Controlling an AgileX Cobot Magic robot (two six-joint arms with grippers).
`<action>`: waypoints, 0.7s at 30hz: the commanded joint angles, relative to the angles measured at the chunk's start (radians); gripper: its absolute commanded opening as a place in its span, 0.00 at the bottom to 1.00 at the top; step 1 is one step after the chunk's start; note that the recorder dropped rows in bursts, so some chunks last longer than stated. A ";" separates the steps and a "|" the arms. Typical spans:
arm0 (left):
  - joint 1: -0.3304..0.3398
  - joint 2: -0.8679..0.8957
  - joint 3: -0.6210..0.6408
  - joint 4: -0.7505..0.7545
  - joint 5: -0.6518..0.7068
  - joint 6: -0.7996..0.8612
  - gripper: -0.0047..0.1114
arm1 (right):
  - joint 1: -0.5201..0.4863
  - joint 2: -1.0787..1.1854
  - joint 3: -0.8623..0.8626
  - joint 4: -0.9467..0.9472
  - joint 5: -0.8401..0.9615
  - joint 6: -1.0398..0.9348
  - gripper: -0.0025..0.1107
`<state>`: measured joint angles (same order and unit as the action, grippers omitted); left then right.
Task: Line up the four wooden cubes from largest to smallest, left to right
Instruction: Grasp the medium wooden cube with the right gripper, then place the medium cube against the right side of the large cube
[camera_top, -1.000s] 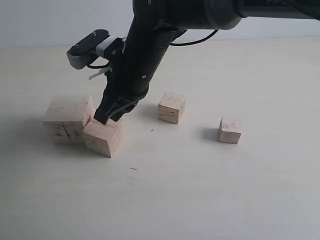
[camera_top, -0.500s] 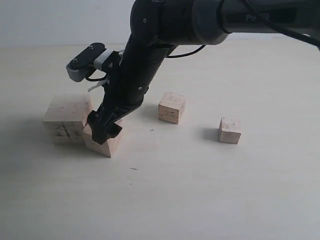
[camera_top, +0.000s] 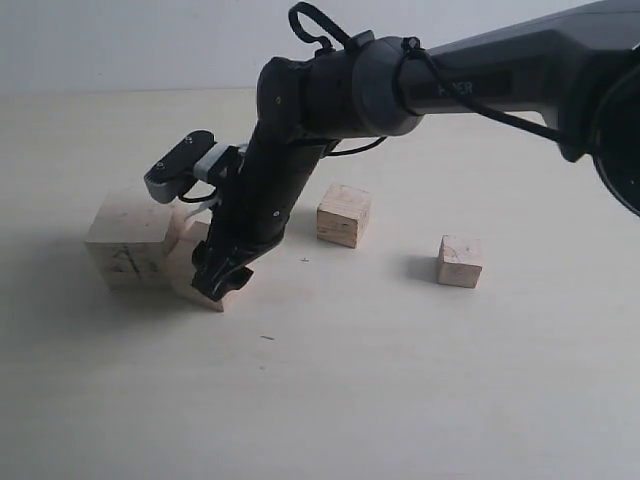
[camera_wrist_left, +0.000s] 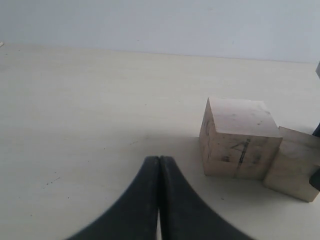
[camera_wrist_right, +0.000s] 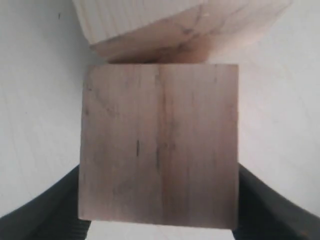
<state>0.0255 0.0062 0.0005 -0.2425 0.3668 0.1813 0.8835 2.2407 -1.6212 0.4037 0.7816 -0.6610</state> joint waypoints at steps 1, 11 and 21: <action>-0.006 -0.006 -0.001 0.001 -0.002 -0.002 0.04 | 0.001 -0.004 -0.002 -0.058 0.012 -0.008 0.21; -0.006 -0.006 -0.001 0.001 -0.002 -0.002 0.04 | -0.090 -0.004 -0.004 -0.224 0.015 -0.223 0.02; -0.006 -0.006 -0.001 0.001 -0.002 -0.002 0.04 | -0.168 0.000 -0.004 0.056 0.072 -0.614 0.02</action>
<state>0.0255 0.0062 0.0005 -0.2425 0.3668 0.1813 0.7188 2.2412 -1.6248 0.4367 0.8705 -1.2454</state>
